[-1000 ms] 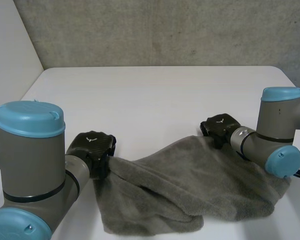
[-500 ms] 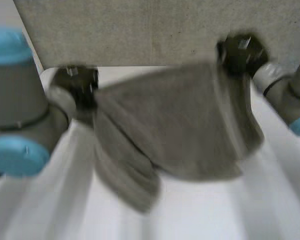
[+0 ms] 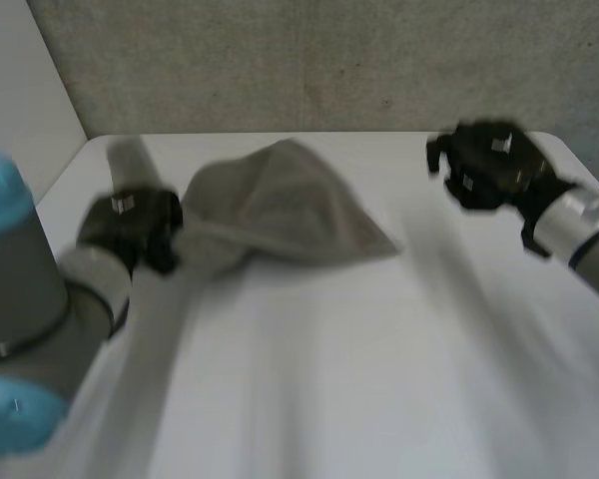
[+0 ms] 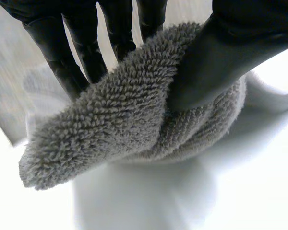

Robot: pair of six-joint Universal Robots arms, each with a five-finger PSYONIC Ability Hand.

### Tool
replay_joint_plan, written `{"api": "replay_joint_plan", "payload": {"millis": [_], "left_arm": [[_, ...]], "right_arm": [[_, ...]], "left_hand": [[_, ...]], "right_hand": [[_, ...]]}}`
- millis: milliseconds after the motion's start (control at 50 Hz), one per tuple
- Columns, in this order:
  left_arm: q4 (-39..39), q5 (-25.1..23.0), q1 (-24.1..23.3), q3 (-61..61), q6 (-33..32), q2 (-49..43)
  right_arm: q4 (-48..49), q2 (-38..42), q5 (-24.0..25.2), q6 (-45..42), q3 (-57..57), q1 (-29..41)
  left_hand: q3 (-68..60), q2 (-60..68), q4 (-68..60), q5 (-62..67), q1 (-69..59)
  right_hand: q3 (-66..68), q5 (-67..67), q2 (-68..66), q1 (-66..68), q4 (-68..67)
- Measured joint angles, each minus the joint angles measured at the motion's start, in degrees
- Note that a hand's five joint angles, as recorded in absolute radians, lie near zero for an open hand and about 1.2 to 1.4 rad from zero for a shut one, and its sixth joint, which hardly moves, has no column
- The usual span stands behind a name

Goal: Fold the towel.

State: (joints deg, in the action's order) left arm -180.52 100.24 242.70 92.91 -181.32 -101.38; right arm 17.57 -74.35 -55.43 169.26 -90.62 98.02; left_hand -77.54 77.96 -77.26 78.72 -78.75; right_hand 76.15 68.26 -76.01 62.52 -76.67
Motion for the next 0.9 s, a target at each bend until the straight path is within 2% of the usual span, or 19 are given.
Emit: {"api": "replay_joint_plan", "payload": {"millis": [80,220,300,380,520,640,760,900], "left_arm": [[-6.7,-1.0,0.2,11.5,-2.0,-0.5],[-11.8,-3.6,0.2,18.7,-8.3,-2.5],[-12.1,-4.3,0.3,18.9,-11.5,-3.0],[-11.9,-4.4,0.3,18.4,-12.6,-2.7],[-11.6,-4.2,0.1,18.1,-12.8,-1.7],[-11.5,-4.2,-0.2,17.9,-12.5,1.4],[-11.5,-4.2,-0.9,17.2,-12.3,5.9],[-11.5,-4.1,-1.5,16.0,-12.2,9.2]], "right_arm": [[-4.4,0.6,1.7,-7.3,-6.0,-1.0],[-12.2,1.9,1.6,-18.3,-9.8,-1.3],[-14.7,2.0,1.0,-20.7,-9.8,-1.0],[-14.5,1.9,0.7,-19.2,-9.4,-0.2],[-9.9,2.4,-0.4,-14.2,-7.9,4.5],[-5.3,8.2,-7.3,-9.1,-2.4,10.9],[-4.5,14.9,-14.1,-4.8,4.2,17.3],[-4.7,19.3,-17.5,0.0,9.4,24.0]], "left_hand": [[11.2,-12.2,11.6,-12.9,13.5],[22.6,-23.3,22.2,-24.2,24.1],[25.9,-26.6,25.8,-27.9,26.9],[28.1,-28.6,27.5,-29.9,28.7],[30.3,-30.9,29.6,-32.4,31.3],[30.3,-30.9,29.6,-32.4,31.4],[30.3,-30.9,29.6,-32.4,31.4],[30.3,-30.9,29.6,-32.4,31.4]], "right_hand": [[0.0,0.0,0.0,0.0,0.0],[0.0,-0.2,0.0,0.0,0.0],[-22.7,-25.0,23.3,-11.0,23.0],[-33.9,-37.2,33.5,-20.8,34.5],[-39.8,-43.9,38.8,-26.5,40.7],[-44.9,-48.9,44.1,-31.8,45.4],[-48.3,-52.6,47.9,-35.3,49.1],[-49.9,-54.5,49.3,-36.6,51.0]]}}
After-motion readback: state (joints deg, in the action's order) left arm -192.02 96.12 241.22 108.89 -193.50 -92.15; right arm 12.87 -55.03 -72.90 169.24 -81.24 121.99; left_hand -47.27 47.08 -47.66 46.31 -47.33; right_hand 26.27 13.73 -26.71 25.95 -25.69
